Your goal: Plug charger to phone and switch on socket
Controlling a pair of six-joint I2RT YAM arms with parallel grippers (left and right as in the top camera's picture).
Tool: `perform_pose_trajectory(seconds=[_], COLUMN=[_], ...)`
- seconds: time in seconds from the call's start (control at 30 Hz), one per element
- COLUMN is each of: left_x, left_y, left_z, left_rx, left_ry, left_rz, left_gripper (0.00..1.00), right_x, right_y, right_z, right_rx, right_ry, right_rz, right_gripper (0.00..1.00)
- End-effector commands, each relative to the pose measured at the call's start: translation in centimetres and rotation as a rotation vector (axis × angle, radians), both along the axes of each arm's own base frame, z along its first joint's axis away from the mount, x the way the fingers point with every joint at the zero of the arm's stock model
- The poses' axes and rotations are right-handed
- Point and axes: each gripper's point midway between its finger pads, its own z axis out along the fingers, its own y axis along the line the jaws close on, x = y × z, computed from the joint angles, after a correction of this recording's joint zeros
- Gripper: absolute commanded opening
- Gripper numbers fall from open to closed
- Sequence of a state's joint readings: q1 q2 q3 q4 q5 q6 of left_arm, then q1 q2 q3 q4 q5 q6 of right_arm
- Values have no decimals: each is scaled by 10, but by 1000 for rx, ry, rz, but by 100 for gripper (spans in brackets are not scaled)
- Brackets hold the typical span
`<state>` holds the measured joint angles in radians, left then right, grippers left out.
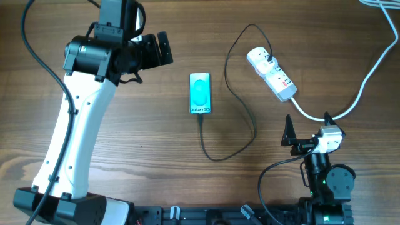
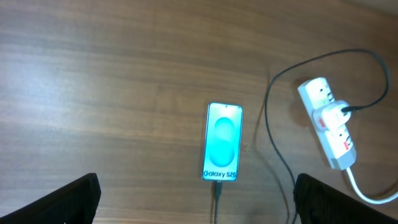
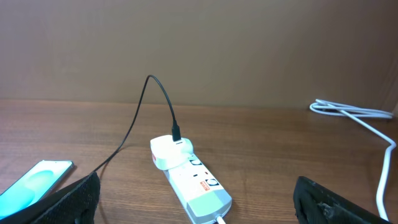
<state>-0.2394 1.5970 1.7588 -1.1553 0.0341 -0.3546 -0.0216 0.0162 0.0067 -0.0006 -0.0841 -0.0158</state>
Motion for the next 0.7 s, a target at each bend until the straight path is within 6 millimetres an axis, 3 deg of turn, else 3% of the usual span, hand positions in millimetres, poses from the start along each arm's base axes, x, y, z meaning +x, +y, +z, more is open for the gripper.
perform_pose_trajectory(seconds=[0.0,0.27,0.67], left_x=[-11,-29,-63], left_y=[6,11,49], left_z=[-14,-21,-58], left_rx=[20,24,12], left_ry=[74,97,-41], left_rz=[19,25,101], left_gripper=[100,100,100], right_x=[0,0,0], right_y=[-4,-4,-4], right_z=[3,3,3], right_rx=[17,17,17], right_ry=[-12,-12,-12], right_rz=[-21,-21,-21], right_gripper=[100,100,99])
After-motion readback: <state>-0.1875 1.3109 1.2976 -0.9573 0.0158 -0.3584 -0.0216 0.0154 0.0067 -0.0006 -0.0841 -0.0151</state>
